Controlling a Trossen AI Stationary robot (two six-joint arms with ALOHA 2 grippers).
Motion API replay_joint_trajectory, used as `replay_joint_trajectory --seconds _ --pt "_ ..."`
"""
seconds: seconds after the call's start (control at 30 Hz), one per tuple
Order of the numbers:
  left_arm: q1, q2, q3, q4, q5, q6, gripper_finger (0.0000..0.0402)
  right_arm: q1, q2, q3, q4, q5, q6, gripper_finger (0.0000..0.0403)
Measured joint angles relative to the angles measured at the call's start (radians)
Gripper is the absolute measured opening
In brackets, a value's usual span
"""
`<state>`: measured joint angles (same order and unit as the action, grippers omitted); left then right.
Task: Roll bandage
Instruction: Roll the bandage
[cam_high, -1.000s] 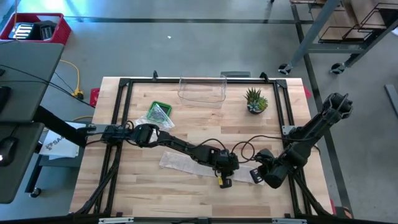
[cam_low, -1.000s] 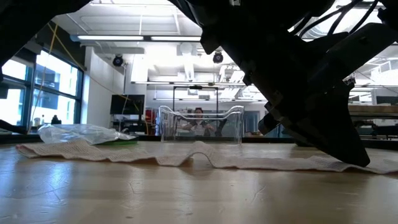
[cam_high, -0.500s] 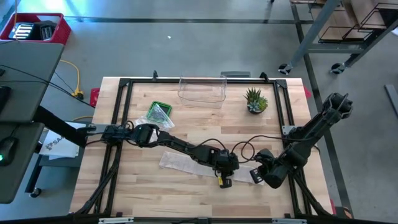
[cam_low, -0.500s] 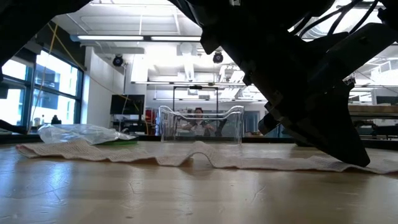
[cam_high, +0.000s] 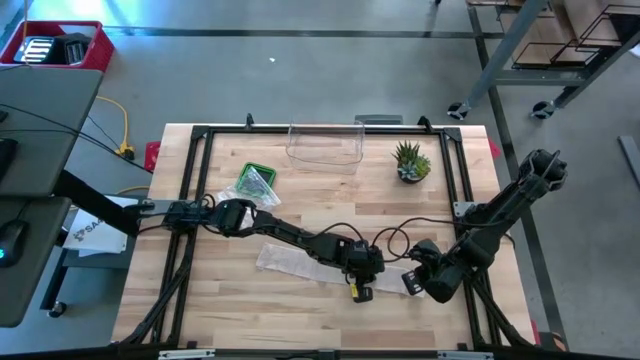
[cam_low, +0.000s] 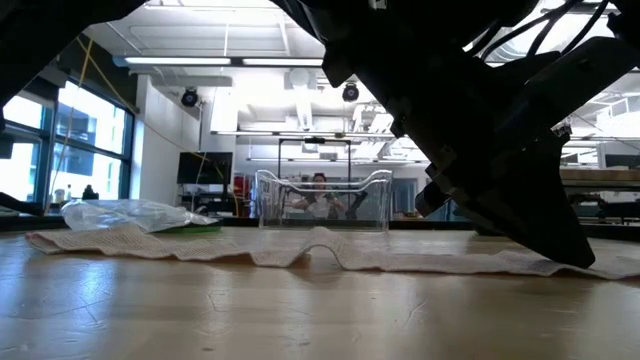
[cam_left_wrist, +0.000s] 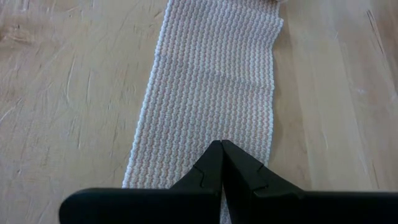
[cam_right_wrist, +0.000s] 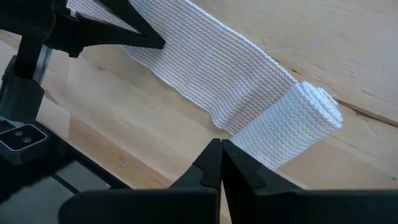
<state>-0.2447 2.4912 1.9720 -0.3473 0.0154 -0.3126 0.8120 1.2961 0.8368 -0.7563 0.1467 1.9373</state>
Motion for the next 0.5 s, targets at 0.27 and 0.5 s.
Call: replay_joint_trajectory --seconds 0.27,0.5 --pt "0.0 0.0 0.0 0.0 0.0 0.0 0.0 0.0 0.0 0.0 0.011 0.0 0.0 0.0" --pt "0.0 0.0 0.0 0.0 0.001 0.0 0.0 0.0 0.0 0.0 0.015 0.0 -0.007 0.0"
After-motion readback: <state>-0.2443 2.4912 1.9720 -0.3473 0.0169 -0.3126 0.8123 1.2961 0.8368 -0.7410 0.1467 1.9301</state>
